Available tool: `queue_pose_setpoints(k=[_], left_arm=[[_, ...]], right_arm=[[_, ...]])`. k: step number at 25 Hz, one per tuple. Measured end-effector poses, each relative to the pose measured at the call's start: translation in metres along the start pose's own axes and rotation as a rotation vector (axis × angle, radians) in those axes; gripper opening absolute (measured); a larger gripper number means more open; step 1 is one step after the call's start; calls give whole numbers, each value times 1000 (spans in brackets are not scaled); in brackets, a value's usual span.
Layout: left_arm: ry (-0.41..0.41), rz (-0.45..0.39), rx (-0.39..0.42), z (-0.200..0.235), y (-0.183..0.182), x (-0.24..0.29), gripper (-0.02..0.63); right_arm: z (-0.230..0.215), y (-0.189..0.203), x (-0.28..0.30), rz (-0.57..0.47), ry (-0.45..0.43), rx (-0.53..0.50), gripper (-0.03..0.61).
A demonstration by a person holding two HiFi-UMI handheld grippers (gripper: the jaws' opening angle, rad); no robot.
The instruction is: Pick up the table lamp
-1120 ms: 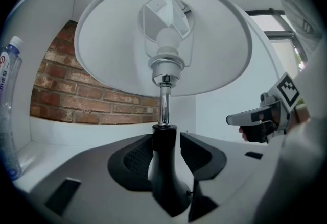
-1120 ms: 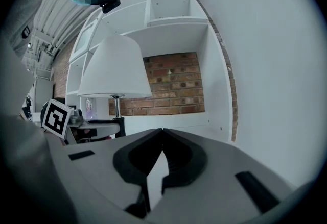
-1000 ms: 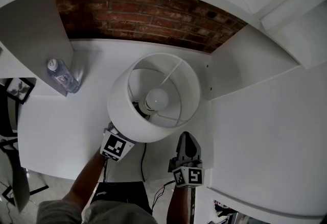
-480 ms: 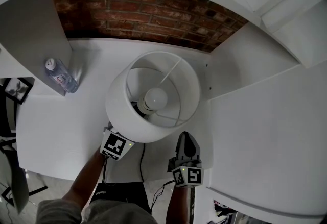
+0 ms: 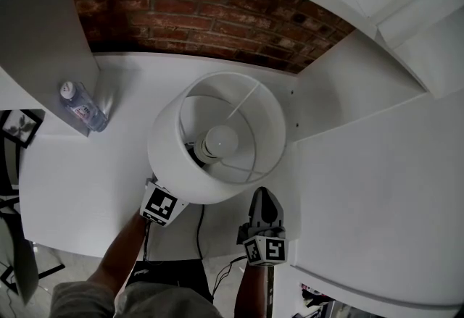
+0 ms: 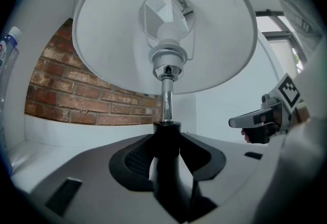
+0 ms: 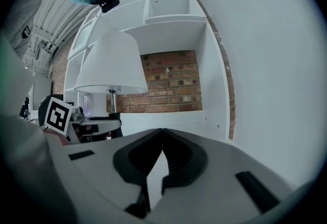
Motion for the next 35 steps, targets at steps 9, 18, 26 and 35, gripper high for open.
queue_pose_setpoints(k=[9,18,26,35], left_arm=[[8,2,13,1,-1,-2,153],[-37,-21,20,10,-11,-11,152],[-56,-39,48,12,-29,-20,152],[-72,-56,49,13,-75,-34,152]], right_arm=[[5,-4,4,-27,-6,5,23],[8,-11,4,-47,-4,8,23],[22,-20,4,-57,-33,5,23],[34,-55,3,-66,-48,6,23]])
Point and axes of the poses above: the fingertips, and each gripper's own axes: x forward along the fingers, z to its left, y out of its underside, the point moved 1 cm from there along -x, backward along the fingers, and after that the axes turned 13 degrees about -z, right-handed, at the moved point
